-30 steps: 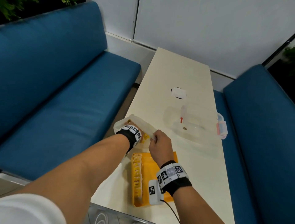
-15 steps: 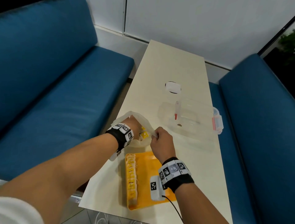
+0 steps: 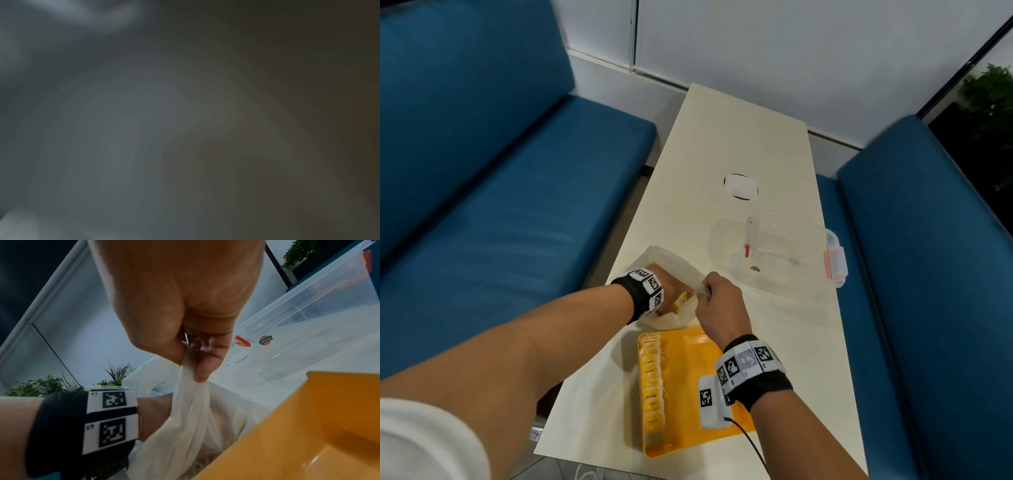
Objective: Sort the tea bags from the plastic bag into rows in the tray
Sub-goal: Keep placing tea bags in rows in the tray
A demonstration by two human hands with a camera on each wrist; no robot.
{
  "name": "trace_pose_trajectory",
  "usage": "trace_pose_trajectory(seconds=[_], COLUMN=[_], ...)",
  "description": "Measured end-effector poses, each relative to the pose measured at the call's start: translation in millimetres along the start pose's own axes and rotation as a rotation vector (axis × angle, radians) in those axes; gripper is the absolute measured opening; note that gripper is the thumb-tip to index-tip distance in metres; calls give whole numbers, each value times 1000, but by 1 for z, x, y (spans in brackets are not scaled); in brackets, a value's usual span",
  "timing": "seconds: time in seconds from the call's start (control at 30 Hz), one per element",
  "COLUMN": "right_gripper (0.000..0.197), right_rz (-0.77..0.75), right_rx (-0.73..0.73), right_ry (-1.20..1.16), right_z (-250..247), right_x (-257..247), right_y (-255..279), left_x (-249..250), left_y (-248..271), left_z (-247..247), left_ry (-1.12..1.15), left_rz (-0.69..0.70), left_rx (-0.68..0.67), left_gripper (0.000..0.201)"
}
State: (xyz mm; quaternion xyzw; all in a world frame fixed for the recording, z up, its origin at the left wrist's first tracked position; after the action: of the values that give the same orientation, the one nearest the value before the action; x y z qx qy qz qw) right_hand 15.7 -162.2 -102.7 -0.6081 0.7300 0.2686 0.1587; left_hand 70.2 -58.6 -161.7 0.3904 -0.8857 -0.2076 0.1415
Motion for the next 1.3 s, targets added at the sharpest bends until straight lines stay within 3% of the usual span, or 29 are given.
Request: trace_pose_trajectory(seconds=[0.2,0.37,0.53,0.9,0.97,1.03,1.17,1.3], right_gripper=[13,13,13,17,18,16,13,10], right_rz=[-2,14,63,169,201,231,290,304], right_rx=[38,55,72,95,105,109,112,155], right_ry=[-13,-22,-57,-207,-265,-319,-405,-429], right_z=[-4,-2,-5,-10,-12,-15,-19,-25], right_x=[-2,1,4,14,17,18,20,22], right_y=[0,-1,-1,-5,-7,-8,-13,-20], left_x=[0,-4,0,-5,-5,-6,-3,1], left_y=[1,-4,1,-4,-2,0,13,27], left_z=[-7,-3,-10,-10,-16,-24,-26,-43], left_ry=[-38,40,-53,280,347,316,279,178], left_rz=[4,-22,-17,-43,-45,25,116,242], left_rx=[157,188,188,190,243,273,194,429], left_gripper=[8,11,19,16,17,16,21,35])
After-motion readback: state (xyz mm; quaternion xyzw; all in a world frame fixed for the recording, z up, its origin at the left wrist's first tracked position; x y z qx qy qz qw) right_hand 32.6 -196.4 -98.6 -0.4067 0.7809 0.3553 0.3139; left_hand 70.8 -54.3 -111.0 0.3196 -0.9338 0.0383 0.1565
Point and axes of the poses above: each hand's wrist, its own y-axis away from the middle knuckle, its own z-axis out of the palm, x = y × z, the point moved 6 cm from there along -y, towards the middle knuckle, and after that the axes turned 7 degrees about z, right-handed, at the moved point
